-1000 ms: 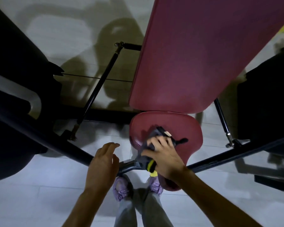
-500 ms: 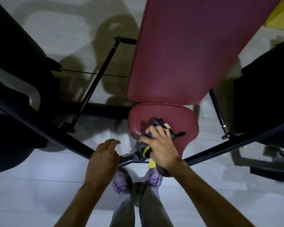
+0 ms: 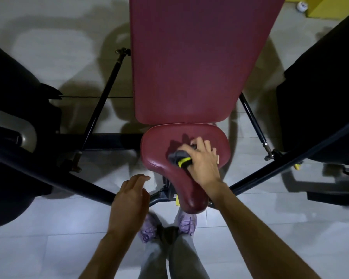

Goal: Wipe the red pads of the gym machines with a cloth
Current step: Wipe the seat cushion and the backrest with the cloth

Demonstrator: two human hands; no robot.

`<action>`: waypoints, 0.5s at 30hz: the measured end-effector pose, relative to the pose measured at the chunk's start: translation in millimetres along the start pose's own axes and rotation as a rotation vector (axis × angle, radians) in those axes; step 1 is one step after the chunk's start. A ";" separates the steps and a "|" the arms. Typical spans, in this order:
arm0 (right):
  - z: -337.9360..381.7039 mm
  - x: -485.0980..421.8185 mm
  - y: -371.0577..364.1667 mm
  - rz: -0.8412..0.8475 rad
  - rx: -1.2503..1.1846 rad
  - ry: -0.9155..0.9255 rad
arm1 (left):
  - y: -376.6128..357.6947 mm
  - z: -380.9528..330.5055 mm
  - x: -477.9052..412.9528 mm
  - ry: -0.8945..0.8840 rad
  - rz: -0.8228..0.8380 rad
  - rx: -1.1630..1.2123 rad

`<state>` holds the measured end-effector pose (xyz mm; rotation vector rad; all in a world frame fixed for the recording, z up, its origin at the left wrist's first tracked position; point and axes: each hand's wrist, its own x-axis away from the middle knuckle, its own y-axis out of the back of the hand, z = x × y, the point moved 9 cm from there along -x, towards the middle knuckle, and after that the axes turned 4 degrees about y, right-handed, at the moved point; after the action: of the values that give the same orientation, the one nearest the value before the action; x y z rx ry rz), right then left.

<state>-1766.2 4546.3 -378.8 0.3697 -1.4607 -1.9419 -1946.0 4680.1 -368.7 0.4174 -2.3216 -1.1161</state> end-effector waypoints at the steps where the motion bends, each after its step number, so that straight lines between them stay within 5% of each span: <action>1: -7.6 -10.7 0.5 -0.014 -0.002 -0.053 | -1.1 -4.4 0.5 -0.009 -0.001 -0.008; 11: 6.1 132.4 0.9 -0.076 -0.327 0.091 | -20.6 -48.4 1.1 -0.043 -0.029 0.054; 15: -31.0 112.3 -5.1 -0.047 -0.346 0.044 | -33.8 -64.8 3.8 -0.072 -0.043 0.036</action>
<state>-1832.3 4450.3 -375.4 0.2874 -1.0693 -2.1606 -1909.9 4617.0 -360.3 0.4500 -2.4089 -1.1286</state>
